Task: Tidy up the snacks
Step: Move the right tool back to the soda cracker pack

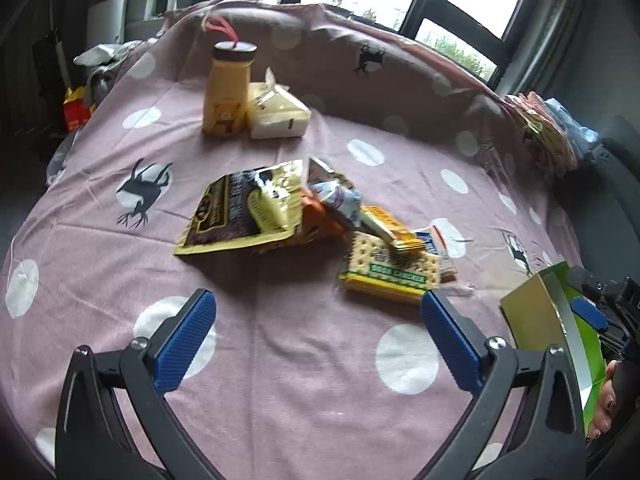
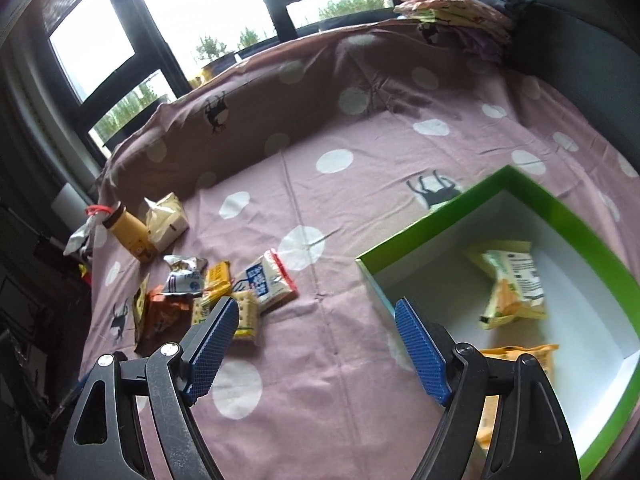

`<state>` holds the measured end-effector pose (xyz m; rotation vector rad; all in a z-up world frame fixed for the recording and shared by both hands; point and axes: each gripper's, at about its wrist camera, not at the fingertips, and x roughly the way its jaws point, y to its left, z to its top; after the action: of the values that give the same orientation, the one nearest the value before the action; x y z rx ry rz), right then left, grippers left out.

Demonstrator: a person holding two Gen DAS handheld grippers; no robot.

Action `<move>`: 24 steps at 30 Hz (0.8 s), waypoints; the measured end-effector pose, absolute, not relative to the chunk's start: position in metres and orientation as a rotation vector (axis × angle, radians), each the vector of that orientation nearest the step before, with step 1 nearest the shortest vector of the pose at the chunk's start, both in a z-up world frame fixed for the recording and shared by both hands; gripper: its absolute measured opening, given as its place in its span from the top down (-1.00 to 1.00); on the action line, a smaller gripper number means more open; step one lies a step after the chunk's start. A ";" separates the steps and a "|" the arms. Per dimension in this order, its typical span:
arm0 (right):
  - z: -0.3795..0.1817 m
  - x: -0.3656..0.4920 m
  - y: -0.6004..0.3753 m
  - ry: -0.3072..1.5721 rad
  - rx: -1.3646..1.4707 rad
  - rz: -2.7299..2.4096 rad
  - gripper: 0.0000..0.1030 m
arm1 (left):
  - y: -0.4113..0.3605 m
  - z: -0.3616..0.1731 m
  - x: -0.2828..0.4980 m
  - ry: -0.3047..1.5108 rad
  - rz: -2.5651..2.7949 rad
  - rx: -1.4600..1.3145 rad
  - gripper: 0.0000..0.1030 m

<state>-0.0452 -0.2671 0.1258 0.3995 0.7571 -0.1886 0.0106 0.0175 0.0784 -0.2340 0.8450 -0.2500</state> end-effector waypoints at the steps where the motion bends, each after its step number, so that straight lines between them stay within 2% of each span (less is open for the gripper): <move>1: 0.121 -0.039 -0.264 0.767 0.417 -0.166 -0.57 | 0.024 0.073 0.013 0.860 -0.241 -0.255 -0.99; 5: 0.096 -0.011 -0.250 0.842 0.482 -0.107 -0.57 | 0.038 0.059 0.019 0.916 -0.205 -0.306 -0.99; 12: 0.062 0.037 -0.214 0.967 0.441 -0.029 -0.57 | 0.041 0.044 0.026 0.981 -0.167 -0.366 -0.99; 21: 0.033 0.063 -0.206 1.025 0.455 -0.029 -0.57 | 0.060 0.019 0.034 1.103 -0.120 -0.520 -0.99; 24: 0.028 0.069 -0.206 1.025 0.458 -0.010 -0.57 | 0.060 0.020 0.033 1.085 -0.118 -0.516 -0.99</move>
<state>0.0692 -0.2058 0.0284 0.4580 1.0247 -0.0096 0.0327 0.0597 0.0203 -0.5165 1.0845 -0.1181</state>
